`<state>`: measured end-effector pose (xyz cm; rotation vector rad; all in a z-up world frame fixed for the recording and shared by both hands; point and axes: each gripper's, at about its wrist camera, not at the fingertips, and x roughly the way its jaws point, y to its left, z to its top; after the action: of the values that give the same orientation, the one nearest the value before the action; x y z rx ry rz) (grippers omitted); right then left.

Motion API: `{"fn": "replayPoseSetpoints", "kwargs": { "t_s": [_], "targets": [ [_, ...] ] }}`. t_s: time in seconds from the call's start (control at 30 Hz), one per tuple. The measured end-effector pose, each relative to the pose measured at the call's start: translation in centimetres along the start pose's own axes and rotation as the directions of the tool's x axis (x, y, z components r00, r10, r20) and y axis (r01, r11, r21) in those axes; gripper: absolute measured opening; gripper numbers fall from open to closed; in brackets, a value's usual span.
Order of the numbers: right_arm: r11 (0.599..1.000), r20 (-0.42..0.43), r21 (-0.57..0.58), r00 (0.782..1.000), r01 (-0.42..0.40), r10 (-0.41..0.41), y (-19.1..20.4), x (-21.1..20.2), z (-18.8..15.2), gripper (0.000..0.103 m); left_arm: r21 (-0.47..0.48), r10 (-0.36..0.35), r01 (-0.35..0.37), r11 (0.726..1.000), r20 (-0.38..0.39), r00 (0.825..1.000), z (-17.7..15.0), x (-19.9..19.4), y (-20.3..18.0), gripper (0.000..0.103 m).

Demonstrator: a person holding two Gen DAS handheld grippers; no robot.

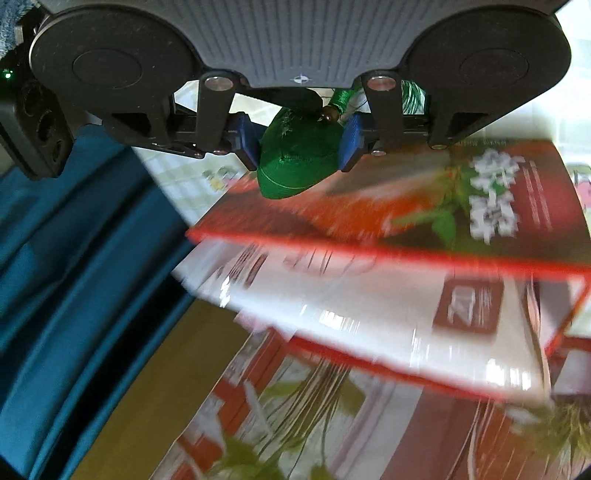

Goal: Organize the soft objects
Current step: 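Lift the green pouch with the left gripper and carry it over the box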

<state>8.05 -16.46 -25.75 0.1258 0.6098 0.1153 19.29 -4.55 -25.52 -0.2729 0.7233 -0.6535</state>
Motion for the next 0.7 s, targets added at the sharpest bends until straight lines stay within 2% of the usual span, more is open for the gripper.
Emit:
{"fn": "replayPoseSetpoints", "kwargs": {
  "t_s": [0.2,0.37,0.7],
  "targets": [
    [0.997,0.104,-0.073,0.994,-0.006,0.013,0.8,-3.0,4.2,0.036,0.053,-0.031,0.025,0.998,0.113,0.993,3.3,-4.1,-1.8,0.049],
    [0.993,0.183,-0.114,0.983,0.000,0.021,0.8,-5.2,8.6,0.036,0.107,-0.045,0.025,0.994,0.185,0.982,6.7,-5.9,-3.7,0.049],
    [0.980,0.299,-0.192,0.954,0.049,0.011,1.5,-7.2,16.5,0.038,0.219,-0.064,-0.011,0.976,0.332,0.941,12.8,-9.6,-7.2,0.049]
  ]
}}
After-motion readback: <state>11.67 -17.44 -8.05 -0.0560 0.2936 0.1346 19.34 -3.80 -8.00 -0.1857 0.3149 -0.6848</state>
